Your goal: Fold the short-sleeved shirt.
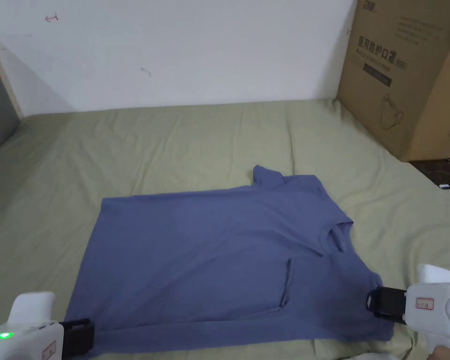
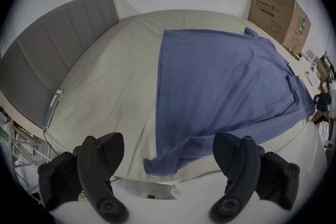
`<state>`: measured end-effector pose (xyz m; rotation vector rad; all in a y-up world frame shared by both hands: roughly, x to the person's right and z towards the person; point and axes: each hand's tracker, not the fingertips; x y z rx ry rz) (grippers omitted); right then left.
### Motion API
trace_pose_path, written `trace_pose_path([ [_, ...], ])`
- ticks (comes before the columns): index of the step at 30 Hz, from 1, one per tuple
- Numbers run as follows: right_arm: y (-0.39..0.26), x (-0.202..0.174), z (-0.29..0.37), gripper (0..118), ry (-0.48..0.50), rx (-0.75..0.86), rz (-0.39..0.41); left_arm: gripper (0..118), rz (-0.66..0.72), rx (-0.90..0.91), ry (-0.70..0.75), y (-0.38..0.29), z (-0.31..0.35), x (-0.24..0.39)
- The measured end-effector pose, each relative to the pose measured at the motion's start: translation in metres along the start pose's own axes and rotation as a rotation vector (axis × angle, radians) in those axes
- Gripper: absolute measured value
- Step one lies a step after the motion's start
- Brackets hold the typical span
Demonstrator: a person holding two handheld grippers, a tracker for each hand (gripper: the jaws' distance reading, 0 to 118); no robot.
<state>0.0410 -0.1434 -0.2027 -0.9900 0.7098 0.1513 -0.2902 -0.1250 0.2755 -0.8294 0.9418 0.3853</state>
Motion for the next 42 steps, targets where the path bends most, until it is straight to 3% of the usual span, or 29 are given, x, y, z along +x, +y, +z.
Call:
trace_pose_path([
  [1,0.000,-0.005,0.006,67,-0.011,0.017,0.030,79,0.011,0.015,-0.023,0.001,0.006,0.000],
  [3,-0.003,-0.010,0.011,8,-0.036,0.049,0.071,3,0.024,0.029,-0.046,0.002,0.014,0.002],
  [4,-0.007,-0.011,0.011,5,-0.025,0.042,0.062,0,0.022,0.025,-0.045,0.000,0.014,0.003],
  [6,-0.013,-0.010,0.010,0,0.052,0.033,0.036,0,0.043,0.025,-0.066,-0.003,0.018,0.001],
  [13,-0.021,-0.019,0.008,0,0.031,0.008,0.079,0,0.056,0.045,-0.069,-0.029,0.026,-0.005],
  [14,-0.020,-0.019,0.008,0,0.033,0.011,0.084,12,0.065,0.047,-0.087,-0.030,0.026,-0.009],
  [15,-0.019,-0.020,0.008,0,0.030,0.013,0.088,38,0.076,0.042,-0.091,-0.034,0.026,-0.010],
  [17,-0.018,-0.024,0.011,0,0.026,0.015,0.095,110,0.094,0.034,-0.090,-0.038,0.022,-0.013],
  [18,-0.017,-0.026,0.012,0,0.026,0.013,0.099,116,0.095,0.043,-0.094,-0.039,0.022,-0.015],
  [22,-0.015,-0.028,0.009,0,0.032,0.000,0.094,111,0.082,0.041,-0.050,-0.030,0.008,-0.012],
  [24,-0.016,-0.029,0.008,0,0.034,-0.009,0.089,101,0.099,0.022,-0.052,-0.027,-0.007,-0.015],
  [25,-0.015,-0.027,0.006,0,0.034,-0.013,0.086,83,0.109,0.018,-0.068,-0.026,-0.012,-0.017],
  [26,-0.015,-0.026,0.004,0,0.035,-0.018,0.085,36,0.118,0.007,-0.072,-0.026,-0.017,-0.018],
  [27,-0.016,-0.025,0.003,0,0.036,-0.026,0.084,3,0.121,-0.024,-0.078,-0.028,-0.026,-0.018],
  [31,-0.020,-0.020,0.002,0,0.023,-0.048,0.073,4,0.071,-0.049,-0.081,-0.038,-0.034,-0.012],
  [35,-0.016,-0.013,0.014,0,0.064,-0.017,0.066,4,0.105,-0.029,-0.079,-0.035,-0.028,-0.017],
  [36,-0.014,-0.014,0.017,3,0.067,-0.016,0.076,4,0.109,-0.027,-0.082,-0.033,-0.027,-0.018],
  [37,-0.011,-0.014,0.018,19,0.064,-0.016,0.084,4,0.106,-0.027,-0.082,-0.032,-0.027,-0.017],
  [38,-0.008,-0.014,0.018,66,0.061,-0.012,0.086,4,0.094,-0.028,-0.076,-0.031,-0.027,-0.015],
  [40,0.000,-0.013,0.012,89,0.051,-0.022,0.074,4,0.069,-0.026,-0.071,-0.029,-0.022,-0.009],
  [42,0.006,-0.010,0.007,100,0.067,-0.026,0.047,4,0.058,-0.027,-0.069,-0.029,-0.021,-0.007],
])
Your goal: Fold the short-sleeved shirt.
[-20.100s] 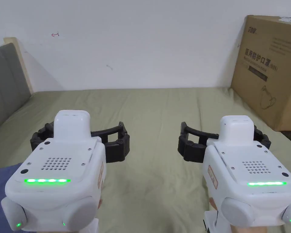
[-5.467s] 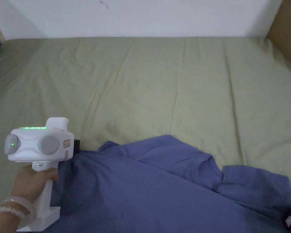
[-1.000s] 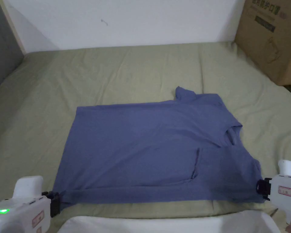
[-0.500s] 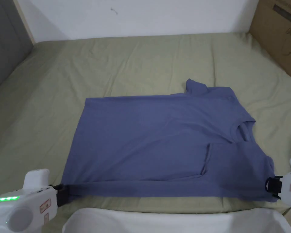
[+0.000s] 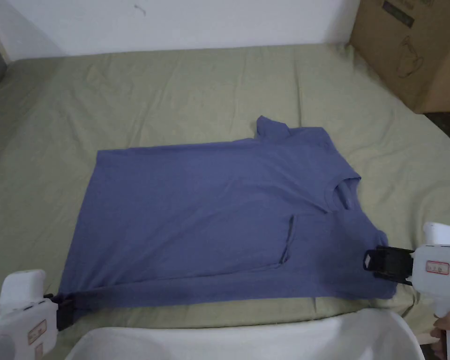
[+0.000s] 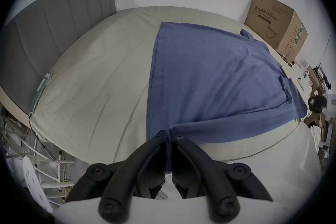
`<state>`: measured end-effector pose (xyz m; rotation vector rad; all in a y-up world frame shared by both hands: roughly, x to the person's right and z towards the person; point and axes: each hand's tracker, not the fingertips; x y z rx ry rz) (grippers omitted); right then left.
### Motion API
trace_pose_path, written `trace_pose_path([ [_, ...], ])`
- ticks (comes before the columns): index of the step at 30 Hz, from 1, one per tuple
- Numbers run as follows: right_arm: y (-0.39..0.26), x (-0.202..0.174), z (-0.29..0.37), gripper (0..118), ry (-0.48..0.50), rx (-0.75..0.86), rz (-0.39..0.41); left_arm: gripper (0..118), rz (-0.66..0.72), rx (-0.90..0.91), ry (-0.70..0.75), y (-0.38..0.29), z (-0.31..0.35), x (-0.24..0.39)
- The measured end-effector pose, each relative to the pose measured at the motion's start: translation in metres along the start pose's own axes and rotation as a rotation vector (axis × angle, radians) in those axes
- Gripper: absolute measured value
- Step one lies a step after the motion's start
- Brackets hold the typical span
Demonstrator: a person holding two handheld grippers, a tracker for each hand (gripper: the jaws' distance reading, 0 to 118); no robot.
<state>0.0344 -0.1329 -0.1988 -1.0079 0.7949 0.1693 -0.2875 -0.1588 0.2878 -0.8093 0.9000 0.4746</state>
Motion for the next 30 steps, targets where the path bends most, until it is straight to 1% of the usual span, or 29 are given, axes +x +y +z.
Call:
trace_pose_path([
  [2,0.004,0.003,-0.010,98,0.053,-0.041,-0.005,4,0.001,-0.003,0.001,0.000,-0.002,-0.002],
  [3,0.004,0.005,-0.019,97,0.055,-0.076,-0.001,4,0.006,-0.008,0.002,0.000,-0.003,-0.002],
  [4,0.002,0.005,-0.025,86,0.038,-0.098,-0.002,4,0.009,-0.012,0.003,-0.001,-0.004,-0.002],
  [5,0.000,0.004,-0.032,42,0.031,-0.123,0.011,4,0.015,-0.016,0.007,0.000,-0.004,-0.003],
  [6,-0.004,0.002,-0.038,3,-0.023,-0.148,0.019,4,0.023,-0.019,0.009,0.000,-0.005,-0.003],
  [8,-0.006,0.011,-0.043,1,0.023,-0.136,0.010,4,0.039,-0.022,0.002,-0.001,-0.005,-0.003],
  [9,-0.005,0.010,-0.033,1,0.025,-0.086,-0.013,4,0.042,-0.023,0.002,0.000,-0.005,-0.005],
  [12,0.001,0.008,-0.012,1,0.044,-0.059,-0.008,4,0.028,-0.023,0.008,0.004,-0.002,-0.002],
  [16,0.015,0.006,0.001,1,0.059,-0.029,-0.011,4,0.010,-0.009,0.014,0.017,0.003,-0.001],
  [21,0.051,-0.006,0.005,1,0.077,0.008,0.001,4,-0.002,0.021,0.015,0.053,0.006,-0.002],
  [26,0.100,-0.020,-0.015,1,0.049,0.044,0.037,4,-0.029,0.039,0.026,0.105,-0.016,-0.001],
  [29,0.125,-0.023,-0.044,1,0.031,0.032,0.032,4,-0.065,0.010,0.045,0.132,-0.047,0.005],
  [30,0.131,-0.026,-0.055,1,0.004,0.019,0.037,4,-0.075,-0.011,0.048,0.139,-0.059,0.007],
])
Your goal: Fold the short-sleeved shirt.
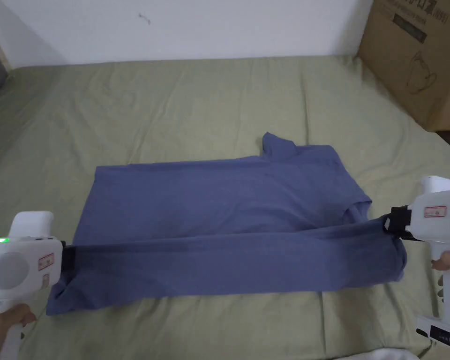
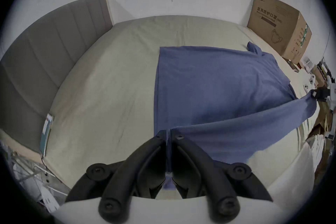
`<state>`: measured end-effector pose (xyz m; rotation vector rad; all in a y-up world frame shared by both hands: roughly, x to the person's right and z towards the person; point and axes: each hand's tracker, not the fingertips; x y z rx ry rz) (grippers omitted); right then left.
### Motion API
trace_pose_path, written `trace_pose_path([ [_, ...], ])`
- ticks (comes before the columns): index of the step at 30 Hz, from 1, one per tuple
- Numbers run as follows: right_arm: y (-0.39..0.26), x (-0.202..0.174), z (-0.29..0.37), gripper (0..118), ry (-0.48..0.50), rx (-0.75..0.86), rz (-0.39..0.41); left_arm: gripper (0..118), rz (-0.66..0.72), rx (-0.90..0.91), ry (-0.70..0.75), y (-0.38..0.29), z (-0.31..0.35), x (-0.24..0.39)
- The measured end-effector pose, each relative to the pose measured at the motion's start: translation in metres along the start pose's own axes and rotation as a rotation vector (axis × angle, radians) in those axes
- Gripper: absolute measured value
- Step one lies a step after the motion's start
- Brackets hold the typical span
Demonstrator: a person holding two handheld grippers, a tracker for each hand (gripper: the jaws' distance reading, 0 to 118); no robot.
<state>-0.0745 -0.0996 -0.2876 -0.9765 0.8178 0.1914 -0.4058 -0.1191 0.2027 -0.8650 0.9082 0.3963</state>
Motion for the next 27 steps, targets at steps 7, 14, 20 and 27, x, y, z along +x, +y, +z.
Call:
trace_pose_path([
  [7,0.002,-0.007,-0.048,6,-0.080,-0.077,0.062,89,-0.008,-0.116,0.032,0.005,-0.046,0.005],
  [14,-0.011,0.003,-0.011,81,-0.073,-0.018,0.036,100,0.064,-0.032,0.010,-0.009,0.000,-0.006],
  [20,-0.046,0.006,0.032,2,-0.098,0.064,0.030,2,0.133,0.030,-0.060,-0.048,0.050,-0.016],
  [27,-0.092,0.011,0.032,1,-0.052,0.002,-0.019,27,0.140,-0.010,-0.040,-0.079,0.044,-0.012],
])
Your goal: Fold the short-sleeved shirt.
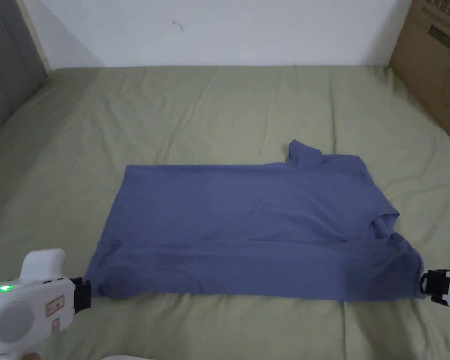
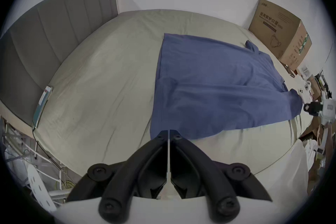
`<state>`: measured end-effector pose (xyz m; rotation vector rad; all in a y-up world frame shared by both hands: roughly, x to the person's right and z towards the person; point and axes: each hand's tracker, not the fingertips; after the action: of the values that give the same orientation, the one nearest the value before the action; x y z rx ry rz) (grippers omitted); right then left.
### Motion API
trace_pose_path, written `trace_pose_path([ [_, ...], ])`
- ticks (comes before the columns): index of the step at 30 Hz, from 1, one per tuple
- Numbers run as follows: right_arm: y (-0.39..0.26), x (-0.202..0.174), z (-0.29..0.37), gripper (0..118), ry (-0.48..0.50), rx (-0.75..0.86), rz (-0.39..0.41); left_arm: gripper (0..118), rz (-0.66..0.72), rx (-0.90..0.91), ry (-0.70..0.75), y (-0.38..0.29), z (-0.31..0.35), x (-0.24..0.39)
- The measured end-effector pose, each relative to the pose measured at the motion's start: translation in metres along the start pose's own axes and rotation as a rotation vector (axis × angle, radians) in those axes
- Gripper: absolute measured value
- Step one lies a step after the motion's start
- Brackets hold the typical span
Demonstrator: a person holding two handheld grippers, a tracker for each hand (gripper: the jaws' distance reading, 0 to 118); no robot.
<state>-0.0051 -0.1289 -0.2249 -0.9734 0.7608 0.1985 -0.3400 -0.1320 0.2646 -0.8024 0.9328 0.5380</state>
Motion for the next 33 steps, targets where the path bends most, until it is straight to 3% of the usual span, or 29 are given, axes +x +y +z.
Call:
trace_pose_path([
  [2,-0.007,-0.002,-0.002,1,0.006,-0.021,0.000,44,0.028,-0.033,-0.004,0.004,-0.013,-0.004],
  [3,-0.011,-0.002,-0.002,1,0.012,-0.023,-0.001,76,0.031,-0.049,0.005,0.006,-0.022,-0.006],
  [4,-0.013,-0.002,-0.001,1,0.019,-0.026,-0.002,100,0.032,-0.059,0.025,0.006,-0.028,-0.006],
  [5,-0.016,-0.003,-0.001,1,0.021,-0.031,-0.004,110,0.033,-0.050,0.036,0.007,-0.033,-0.007],
  [10,-0.022,0.001,-0.010,1,0.011,-0.059,-0.008,95,0.121,-0.104,0.048,0.010,-0.061,-0.015],
  [13,-0.023,0.001,-0.015,1,0.002,-0.072,-0.011,75,0.124,-0.074,0.069,0.005,-0.063,-0.011],
  [16,-0.024,-0.001,-0.015,1,0.011,-0.078,-0.008,34,0.047,-0.046,0.072,0.007,-0.055,-0.003],
  [17,-0.022,-0.003,-0.015,6,0.015,-0.070,-0.002,8,0.050,-0.053,0.057,0.010,-0.053,-0.002],
  [18,-0.020,-0.004,-0.015,21,0.015,-0.063,0.003,5,0.049,-0.062,0.047,0.012,-0.052,0.000],
  [19,-0.016,-0.005,-0.015,48,0.014,-0.058,0.004,5,0.046,-0.061,0.058,0.013,-0.050,0.002],
  [20,-0.011,-0.006,-0.017,88,0.019,-0.055,0.006,5,0.039,-0.060,0.058,0.015,-0.050,0.001],
  [21,-0.007,-0.006,-0.019,99,0.029,-0.050,0.009,5,0.031,-0.060,0.057,0.015,-0.049,0.001],
  [26,0.023,-0.011,-0.049,96,0.051,-0.021,0.050,5,0.017,-0.054,0.051,0.018,-0.044,0.002],
  [27,0.027,-0.010,-0.063,86,0.042,-0.060,0.044,5,0.017,-0.056,0.049,0.018,-0.044,0.002],
  [28,0.028,-0.007,-0.074,59,0.039,-0.100,0.035,5,0.017,-0.058,0.049,0.019,-0.045,0.002],
  [29,0.027,-0.003,-0.087,16,0.046,-0.139,0.015,5,0.017,-0.060,0.050,0.020,-0.046,0.002],
  [31,0.019,0.000,-0.096,15,0.083,-0.152,-0.053,5,0.019,-0.071,0.035,0.019,-0.047,0.003],
  [33,0.022,0.000,-0.079,13,0.084,-0.113,-0.039,5,0.002,-0.071,0.047,0.019,-0.046,0.005],
])
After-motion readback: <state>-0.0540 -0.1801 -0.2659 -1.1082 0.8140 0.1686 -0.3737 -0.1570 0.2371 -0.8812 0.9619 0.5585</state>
